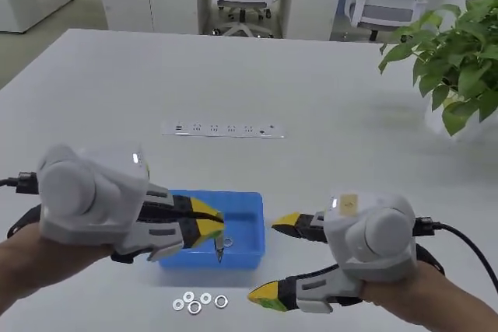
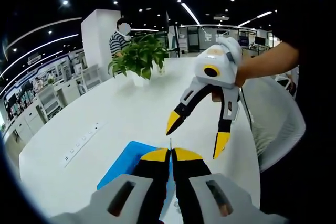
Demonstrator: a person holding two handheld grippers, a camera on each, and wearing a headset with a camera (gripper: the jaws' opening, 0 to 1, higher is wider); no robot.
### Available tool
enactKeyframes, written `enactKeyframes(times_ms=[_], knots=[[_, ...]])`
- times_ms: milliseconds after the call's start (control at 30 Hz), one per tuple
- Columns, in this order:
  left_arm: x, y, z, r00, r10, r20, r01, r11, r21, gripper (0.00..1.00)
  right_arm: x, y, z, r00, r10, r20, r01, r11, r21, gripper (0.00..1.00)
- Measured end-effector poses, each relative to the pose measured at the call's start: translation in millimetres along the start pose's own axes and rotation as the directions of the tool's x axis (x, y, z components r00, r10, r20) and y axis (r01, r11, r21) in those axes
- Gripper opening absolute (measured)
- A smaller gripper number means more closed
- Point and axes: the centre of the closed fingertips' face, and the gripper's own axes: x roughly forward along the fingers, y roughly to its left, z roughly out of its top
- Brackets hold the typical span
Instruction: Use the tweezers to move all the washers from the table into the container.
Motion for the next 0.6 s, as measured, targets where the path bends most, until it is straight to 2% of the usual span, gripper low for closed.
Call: enactKeyframes(times_ms=[300, 600], knots=[[5.9, -10.1, -9.2, 0.9995, -0.031, 0.005, 0.031, 0.999, -0.01, 0.06, -1.0, 3.9, -1.6, 0.9999, 0.001, 0.014, -0.002, 1.0, 0.009, 0.69], [10.7, -17.9, -17.5, 0.9983, -0.058, 0.007, 0.058, 0.998, -0.009, 0.06, 0.6, 7.9, -8.6, 0.9999, 0.009, 0.007, -0.009, 1.0, 0.013, 0.73]])
